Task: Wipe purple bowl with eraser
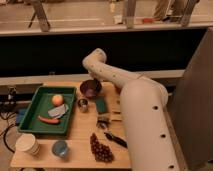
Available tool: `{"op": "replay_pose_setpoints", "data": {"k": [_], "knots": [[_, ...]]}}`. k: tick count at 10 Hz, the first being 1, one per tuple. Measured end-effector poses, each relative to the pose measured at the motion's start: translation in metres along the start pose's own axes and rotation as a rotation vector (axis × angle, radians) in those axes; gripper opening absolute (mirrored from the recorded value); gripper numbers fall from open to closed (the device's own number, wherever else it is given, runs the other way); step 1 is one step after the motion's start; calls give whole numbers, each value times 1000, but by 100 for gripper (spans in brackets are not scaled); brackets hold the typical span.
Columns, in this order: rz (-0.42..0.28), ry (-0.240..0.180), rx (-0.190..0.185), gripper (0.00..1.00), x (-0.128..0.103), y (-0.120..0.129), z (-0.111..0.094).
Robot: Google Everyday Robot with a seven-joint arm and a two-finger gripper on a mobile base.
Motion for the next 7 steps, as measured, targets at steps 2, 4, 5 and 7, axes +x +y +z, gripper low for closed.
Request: {"op": "replay_pose_setpoints", "data": {"k": [2, 4, 5, 7], "knots": [[-6, 1, 12, 0, 2, -10, 12], [-29, -10, 37, 0, -1, -23, 15], [-49, -21, 48, 0, -5, -30, 16], [-79, -52, 74, 0, -17, -40, 16]]}}
